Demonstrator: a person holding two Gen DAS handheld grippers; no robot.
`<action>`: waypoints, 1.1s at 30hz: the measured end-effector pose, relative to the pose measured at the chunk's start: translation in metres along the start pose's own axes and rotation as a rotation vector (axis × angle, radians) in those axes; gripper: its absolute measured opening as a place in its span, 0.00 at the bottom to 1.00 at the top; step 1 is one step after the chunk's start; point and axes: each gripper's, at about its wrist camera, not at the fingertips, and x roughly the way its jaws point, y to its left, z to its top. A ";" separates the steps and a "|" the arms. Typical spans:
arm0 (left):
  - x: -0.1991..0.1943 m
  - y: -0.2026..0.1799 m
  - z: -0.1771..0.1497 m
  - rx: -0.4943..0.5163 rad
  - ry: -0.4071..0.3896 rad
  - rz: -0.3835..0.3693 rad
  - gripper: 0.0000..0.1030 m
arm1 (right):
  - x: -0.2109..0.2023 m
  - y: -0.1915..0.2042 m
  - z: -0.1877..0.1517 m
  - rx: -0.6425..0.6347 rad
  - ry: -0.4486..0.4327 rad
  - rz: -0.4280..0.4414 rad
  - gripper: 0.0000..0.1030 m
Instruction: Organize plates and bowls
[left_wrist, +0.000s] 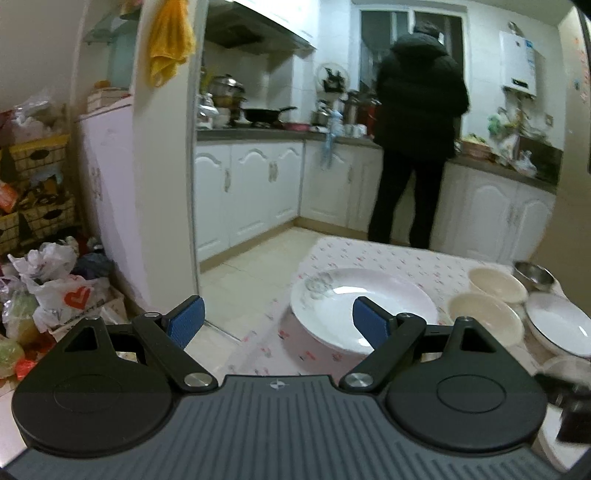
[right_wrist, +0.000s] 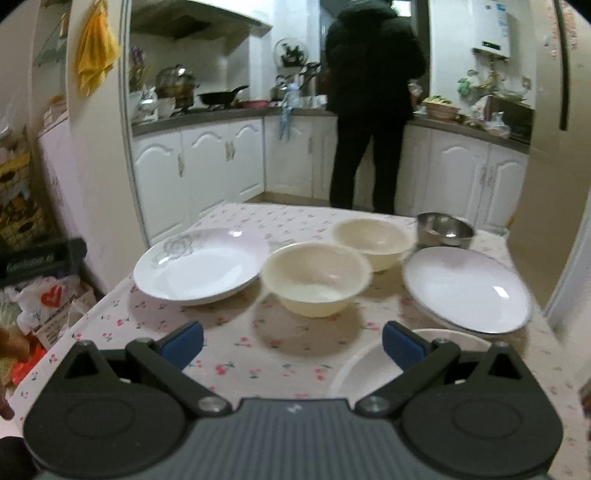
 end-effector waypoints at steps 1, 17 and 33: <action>-0.002 -0.004 -0.002 0.006 0.014 -0.017 1.00 | -0.005 -0.004 0.000 0.006 -0.007 -0.007 0.99; -0.065 -0.039 -0.018 0.112 -0.004 -0.085 1.00 | -0.079 -0.042 -0.009 0.071 -0.110 -0.074 0.99; -0.100 -0.051 -0.023 0.186 -0.044 -0.152 1.00 | -0.118 -0.065 -0.024 0.113 -0.184 -0.099 0.99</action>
